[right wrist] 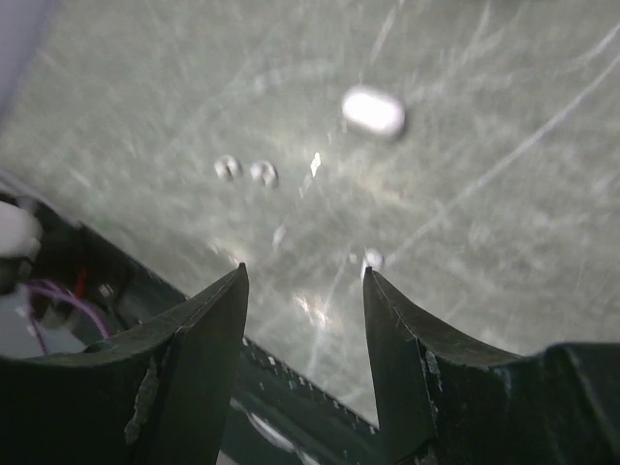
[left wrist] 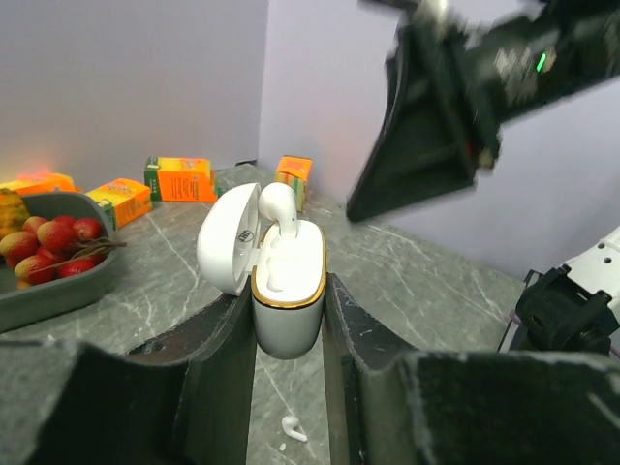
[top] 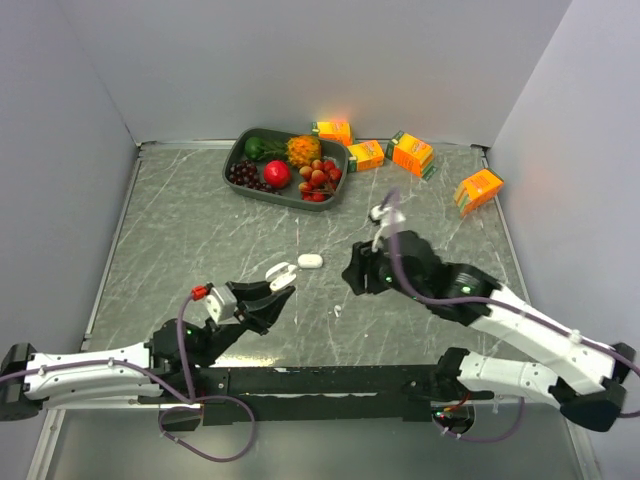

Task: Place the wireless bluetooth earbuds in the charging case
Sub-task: Adjust the earbud with the charging case, then pick up the earbud from the center of the board.

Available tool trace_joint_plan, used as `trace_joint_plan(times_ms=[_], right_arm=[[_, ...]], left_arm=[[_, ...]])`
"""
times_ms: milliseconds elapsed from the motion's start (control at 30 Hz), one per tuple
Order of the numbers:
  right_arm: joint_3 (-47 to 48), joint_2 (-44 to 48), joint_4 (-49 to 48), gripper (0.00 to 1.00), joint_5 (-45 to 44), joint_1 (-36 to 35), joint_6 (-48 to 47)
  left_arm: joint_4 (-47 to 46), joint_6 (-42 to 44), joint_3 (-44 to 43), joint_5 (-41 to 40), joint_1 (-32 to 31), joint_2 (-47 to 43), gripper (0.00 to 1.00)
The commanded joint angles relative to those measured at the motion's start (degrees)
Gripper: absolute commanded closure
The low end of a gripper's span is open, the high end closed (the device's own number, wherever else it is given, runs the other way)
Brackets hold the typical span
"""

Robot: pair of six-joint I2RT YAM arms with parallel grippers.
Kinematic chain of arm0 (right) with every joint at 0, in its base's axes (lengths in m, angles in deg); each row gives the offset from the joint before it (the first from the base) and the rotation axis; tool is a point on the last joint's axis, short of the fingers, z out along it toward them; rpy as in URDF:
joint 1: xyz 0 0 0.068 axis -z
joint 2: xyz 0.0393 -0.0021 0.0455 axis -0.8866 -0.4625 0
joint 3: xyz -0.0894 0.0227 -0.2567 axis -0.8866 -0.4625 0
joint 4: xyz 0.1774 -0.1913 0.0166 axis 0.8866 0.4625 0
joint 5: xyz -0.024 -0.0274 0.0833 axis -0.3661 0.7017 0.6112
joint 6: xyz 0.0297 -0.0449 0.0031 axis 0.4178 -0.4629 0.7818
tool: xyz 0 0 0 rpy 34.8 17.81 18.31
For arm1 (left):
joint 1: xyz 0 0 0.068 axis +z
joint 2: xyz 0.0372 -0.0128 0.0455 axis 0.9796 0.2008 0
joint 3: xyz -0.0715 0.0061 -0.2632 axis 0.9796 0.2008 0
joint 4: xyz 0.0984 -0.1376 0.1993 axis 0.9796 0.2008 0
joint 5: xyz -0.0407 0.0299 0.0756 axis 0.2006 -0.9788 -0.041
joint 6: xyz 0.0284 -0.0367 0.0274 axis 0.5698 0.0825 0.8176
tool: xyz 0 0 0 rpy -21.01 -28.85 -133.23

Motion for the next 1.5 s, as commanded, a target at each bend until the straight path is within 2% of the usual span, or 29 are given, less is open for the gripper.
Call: trace_joint_plan(times_ms=[0,267,667,1467], right_arm=[[-7.5,-5.4,-4.8,0.41,4.8,0.0,2.9],[-14.2,-15.4,-11.4,0.41,8.0,0.1,5.8],[-10.8,-31.6,-14.3,0.45,7.0,3.2,2.5],[-10.1,-37.1,-16.1,0.52,10.1,5.1,-0.2]], left_arm=[[4.8,-2.7,0.4,-2.9,-0.1,-4.6,0.99],[14.3,-4.5,-0.5,-4.0,-0.1,-10.6,0.99],[16.6,-5.2,0.1,-4.0,-0.1,-13.6,0.99],[16.3,-5.4,0.9,-4.0,-0.1,-14.4,0.99]])
